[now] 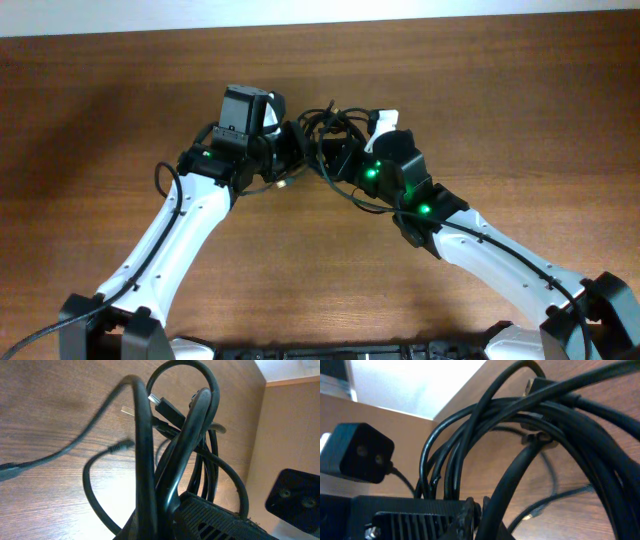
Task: Untangle cables
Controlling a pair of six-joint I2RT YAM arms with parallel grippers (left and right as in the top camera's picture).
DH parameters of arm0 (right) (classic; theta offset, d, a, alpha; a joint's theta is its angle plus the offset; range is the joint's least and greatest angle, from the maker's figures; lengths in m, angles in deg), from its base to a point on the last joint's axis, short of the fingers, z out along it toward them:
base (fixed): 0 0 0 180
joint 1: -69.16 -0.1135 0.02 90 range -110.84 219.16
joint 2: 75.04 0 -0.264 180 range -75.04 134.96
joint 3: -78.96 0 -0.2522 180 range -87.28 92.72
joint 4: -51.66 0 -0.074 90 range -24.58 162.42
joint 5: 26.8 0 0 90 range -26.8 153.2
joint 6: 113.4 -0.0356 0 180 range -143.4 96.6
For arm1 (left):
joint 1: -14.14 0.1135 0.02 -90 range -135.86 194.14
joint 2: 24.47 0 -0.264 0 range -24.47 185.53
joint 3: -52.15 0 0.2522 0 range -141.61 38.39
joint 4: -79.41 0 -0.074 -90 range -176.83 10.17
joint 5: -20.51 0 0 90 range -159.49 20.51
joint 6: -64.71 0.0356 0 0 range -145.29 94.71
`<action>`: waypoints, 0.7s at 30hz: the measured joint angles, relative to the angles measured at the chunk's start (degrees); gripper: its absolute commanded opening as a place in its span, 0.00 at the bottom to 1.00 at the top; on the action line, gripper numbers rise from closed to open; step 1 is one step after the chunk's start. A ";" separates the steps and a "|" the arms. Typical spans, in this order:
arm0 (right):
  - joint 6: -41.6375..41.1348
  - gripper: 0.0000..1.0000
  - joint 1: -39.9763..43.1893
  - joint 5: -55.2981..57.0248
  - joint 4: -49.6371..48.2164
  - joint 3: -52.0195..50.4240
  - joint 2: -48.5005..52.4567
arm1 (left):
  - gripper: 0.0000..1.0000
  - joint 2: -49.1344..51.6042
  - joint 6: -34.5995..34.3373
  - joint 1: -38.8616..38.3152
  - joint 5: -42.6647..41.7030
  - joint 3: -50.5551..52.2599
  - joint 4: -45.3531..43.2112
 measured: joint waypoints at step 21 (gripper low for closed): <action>15.39 0.99 4.09 -12.46 8.46 0.50 -4.33 | 0.00 1.05 -17.09 14.91 -2.60 0.57 1.01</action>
